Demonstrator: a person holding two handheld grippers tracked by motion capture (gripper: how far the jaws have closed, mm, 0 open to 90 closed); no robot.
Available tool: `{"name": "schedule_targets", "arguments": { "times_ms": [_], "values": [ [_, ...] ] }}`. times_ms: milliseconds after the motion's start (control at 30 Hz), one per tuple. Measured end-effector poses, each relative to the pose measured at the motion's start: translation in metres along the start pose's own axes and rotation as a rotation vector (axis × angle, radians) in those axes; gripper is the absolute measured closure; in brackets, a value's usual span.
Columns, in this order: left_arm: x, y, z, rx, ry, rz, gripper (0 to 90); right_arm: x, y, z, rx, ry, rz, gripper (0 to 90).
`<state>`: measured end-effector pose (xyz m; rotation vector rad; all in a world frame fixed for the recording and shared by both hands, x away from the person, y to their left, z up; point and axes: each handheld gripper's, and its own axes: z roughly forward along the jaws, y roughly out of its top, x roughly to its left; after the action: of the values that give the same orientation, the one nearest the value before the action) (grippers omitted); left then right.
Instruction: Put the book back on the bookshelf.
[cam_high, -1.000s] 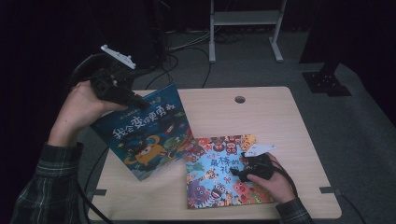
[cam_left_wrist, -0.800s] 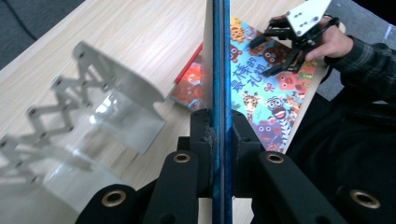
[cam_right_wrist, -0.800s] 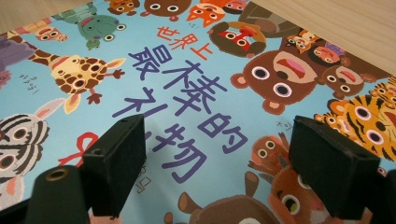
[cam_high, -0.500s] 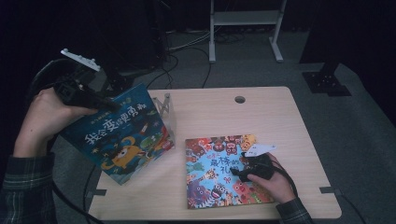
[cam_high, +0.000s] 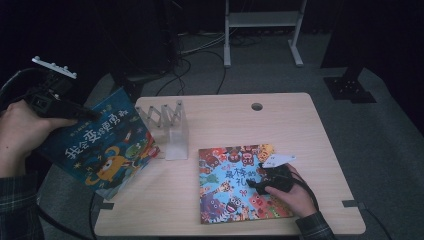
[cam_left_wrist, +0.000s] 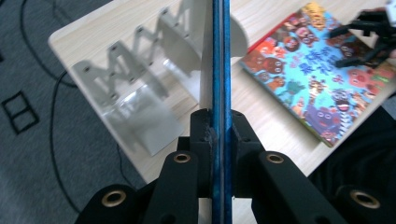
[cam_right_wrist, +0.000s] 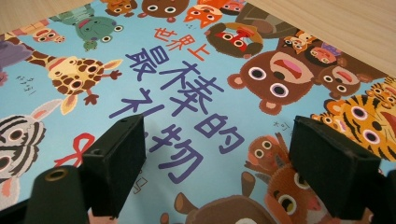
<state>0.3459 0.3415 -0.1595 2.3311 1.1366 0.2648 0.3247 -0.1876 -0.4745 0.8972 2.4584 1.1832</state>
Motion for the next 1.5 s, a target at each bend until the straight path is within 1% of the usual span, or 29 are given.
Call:
{"name": "schedule_targets", "arguments": {
  "times_ms": [67,333,500,600,733,900,967,1033,1067,1167,1200,1267,1333,1400,1433,1500],
  "values": [
    [0.005,-0.002,0.001,0.01,0.011,-0.019,82.6,0.0,0.0,0.0,0.002,0.0,0.007,17.8],
    [0.027,-0.01,0.009,0.046,0.046,-0.098,82.7,0.0,0.0,0.0,0.002,0.0,0.007,17.8],
    [0.037,-0.008,0.017,0.07,0.092,-0.138,82.6,0.0,0.0,0.0,0.002,0.0,0.004,17.8],
    [0.043,-0.004,0.023,0.07,0.113,-0.167,82.6,0.001,0.0,0.0,0.004,0.0,0.008,17.8],
    [0.05,0.005,0.03,0.061,0.13,-0.207,82.7,0.0,0.0,0.0,0.004,0.0,0.008,17.8],
    [0.054,0.02,0.043,0.073,0.156,-0.219,82.7,0.001,0.0,0.0,0.003,0.0,0.009,17.8],
    [0.058,0.026,0.048,0.079,0.163,-0.231,82.7,0.001,0.0,0.0,0.003,-0.001,0.009,17.8],
    [0.063,0.03,0.052,0.081,0.166,-0.253,82.7,0.001,0.0,-0.001,0.005,-0.001,0.01,17.8],
    [0.066,0.032,0.055,0.082,0.169,-0.267,82.7,0.001,0.0,0.0,0.001,-0.001,0.008,17.8],
    [0.074,0.036,0.062,0.086,0.176,-0.292,82.7,0.001,0.0,0.0,0.001,-0.002,0.006,17.8],
    [0.076,0.037,0.064,0.087,0.185,-0.301,82.7,0.001,0.0,0.0,0.001,-0.002,0.007,17.8],
    [0.079,0.039,0.067,0.088,0.186,-0.318,82.7,0.0,0.0,0.0,0.0,-0.002,0.007,17.8],
    [0.082,0.042,0.069,0.088,0.181,-0.322,82.7,0.0,0.0,0.0,-0.001,-0.003,0.005,17.8],
    [0.085,0.044,0.071,0.091,0.192,-0.336,82.7,0.001,0.0,0.0,0.002,-0.002,0.011,17.8],
    [0.086,0.044,0.071,0.09,0.186,-0.338,82.7,0.001,0.0,-0.001,0.002,-0.002,0.011,17.8],
    [0.087,0.044,0.071,0.082,0.19,-0.348,82.7,0.001,-0.001,-0.001,0.0,-0.003,0.014,17.8]
  ]
}}
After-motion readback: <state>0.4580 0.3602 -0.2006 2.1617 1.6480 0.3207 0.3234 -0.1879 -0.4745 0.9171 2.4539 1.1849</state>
